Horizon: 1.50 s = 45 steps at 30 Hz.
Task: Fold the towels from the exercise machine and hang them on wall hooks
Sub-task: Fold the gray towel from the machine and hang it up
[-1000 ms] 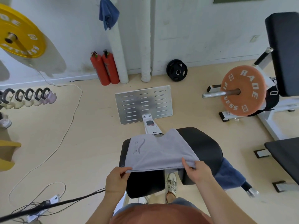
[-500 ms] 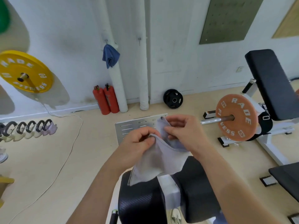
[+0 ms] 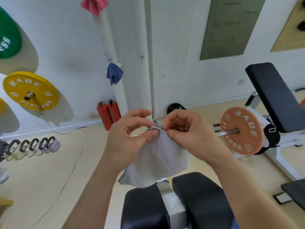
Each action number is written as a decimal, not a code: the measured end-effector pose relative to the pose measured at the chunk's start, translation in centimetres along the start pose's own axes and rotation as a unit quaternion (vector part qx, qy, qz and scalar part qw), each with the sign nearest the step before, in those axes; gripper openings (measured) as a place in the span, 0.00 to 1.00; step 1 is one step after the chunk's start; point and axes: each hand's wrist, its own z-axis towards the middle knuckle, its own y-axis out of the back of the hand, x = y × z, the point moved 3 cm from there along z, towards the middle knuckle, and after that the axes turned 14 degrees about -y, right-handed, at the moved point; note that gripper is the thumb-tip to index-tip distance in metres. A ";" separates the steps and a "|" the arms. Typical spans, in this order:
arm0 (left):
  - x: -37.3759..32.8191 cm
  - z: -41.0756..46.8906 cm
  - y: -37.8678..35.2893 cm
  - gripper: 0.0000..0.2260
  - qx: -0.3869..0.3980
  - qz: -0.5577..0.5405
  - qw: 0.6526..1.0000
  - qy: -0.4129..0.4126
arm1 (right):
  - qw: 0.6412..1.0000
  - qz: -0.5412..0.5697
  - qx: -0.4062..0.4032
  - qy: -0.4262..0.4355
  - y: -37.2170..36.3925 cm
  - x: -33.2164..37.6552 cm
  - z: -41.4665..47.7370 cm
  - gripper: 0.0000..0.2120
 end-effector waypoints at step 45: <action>13.0 -3.4 4.7 0.10 -0.154 0.061 0.963 0.213 | 0.875 -0.481 0.049 -0.043 -3.2 -6.7 9.4 0.06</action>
